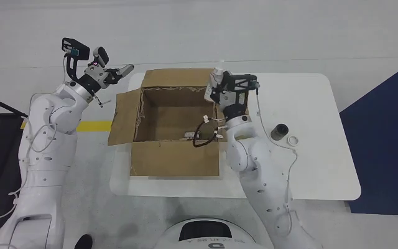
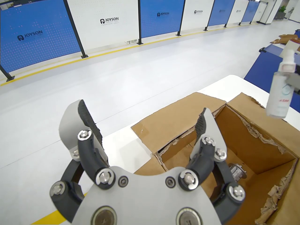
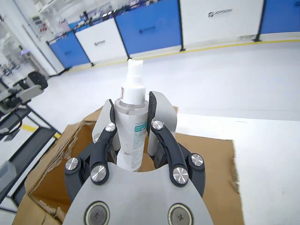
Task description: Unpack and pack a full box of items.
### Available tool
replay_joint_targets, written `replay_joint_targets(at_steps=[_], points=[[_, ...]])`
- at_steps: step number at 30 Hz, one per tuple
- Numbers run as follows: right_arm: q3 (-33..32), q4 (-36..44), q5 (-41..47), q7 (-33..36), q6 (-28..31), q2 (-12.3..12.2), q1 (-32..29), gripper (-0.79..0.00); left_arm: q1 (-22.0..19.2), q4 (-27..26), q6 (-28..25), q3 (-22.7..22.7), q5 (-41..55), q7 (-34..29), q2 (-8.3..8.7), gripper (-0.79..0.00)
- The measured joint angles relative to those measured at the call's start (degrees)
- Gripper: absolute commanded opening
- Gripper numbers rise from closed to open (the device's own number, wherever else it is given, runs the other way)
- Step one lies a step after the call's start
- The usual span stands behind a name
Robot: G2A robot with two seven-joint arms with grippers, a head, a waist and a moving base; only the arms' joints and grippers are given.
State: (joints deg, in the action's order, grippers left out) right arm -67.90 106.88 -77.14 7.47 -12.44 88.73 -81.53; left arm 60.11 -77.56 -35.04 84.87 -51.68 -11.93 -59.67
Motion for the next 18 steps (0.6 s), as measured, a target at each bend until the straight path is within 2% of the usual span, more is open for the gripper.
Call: replay_joint_targets(at_steps=[5,11,18], points=[[-7.0,4.5,2.7,-5.7,-0.8,-0.8,-6.3,-0.785,0.0,0.0,0.0,0.0,0.0,0.0,0.00,0.000],[-14.6,7.9,4.7,-11.0,-6.7,-1.1,-12.2,-0.785,0.0,0.0,0.0,0.0,0.0,0.0,0.00,0.000],[-27.2,8.2,10.3,-9.8,-11.3,-1.7,-15.5,-0.785,0.0,0.0,0.0,0.0,0.0,0.0,0.00,0.000]])
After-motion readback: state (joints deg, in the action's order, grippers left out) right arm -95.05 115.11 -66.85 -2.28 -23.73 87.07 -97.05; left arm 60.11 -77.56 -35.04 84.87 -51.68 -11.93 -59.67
